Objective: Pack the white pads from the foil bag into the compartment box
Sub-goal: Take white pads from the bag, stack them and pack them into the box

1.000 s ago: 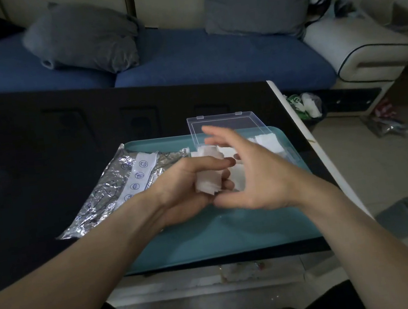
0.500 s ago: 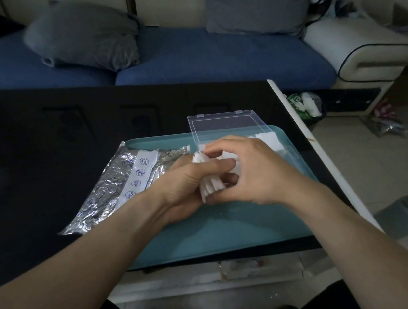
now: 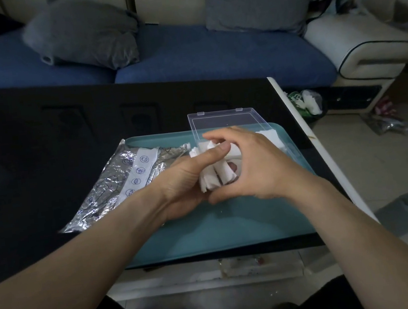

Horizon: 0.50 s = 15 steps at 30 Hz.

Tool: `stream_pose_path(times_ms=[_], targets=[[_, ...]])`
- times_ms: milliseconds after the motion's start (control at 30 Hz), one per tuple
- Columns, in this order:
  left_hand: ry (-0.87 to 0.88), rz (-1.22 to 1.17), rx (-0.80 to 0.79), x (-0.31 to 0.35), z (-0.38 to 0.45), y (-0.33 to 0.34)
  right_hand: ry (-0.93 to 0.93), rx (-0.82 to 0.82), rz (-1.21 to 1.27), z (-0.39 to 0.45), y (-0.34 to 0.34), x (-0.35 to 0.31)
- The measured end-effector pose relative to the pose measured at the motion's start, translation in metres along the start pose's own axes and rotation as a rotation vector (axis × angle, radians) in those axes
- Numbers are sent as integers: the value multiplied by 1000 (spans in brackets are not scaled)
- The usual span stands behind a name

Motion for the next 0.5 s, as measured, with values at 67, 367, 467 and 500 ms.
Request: stream_pose_path(times_ms=[67, 367, 467, 500], targets=[[7, 19, 73, 1, 0, -8, 96, -54, 1, -3, -5, 18], [47, 38, 190, 8, 3, -19, 579, -77, -54, -15, -9, 102], [58, 52, 170, 6, 5, -16, 625, -81, -52, -12, -2, 99], [55, 45, 172, 6, 6, -16, 633, -69, -59, -12, -3, 96]])
Point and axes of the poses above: each hand's wrist, its own z-axis towards the middle knuckle, its own y-axis out of the palm, x = y × z, the point moved 8 cm from there along z, towards the middle knuckle
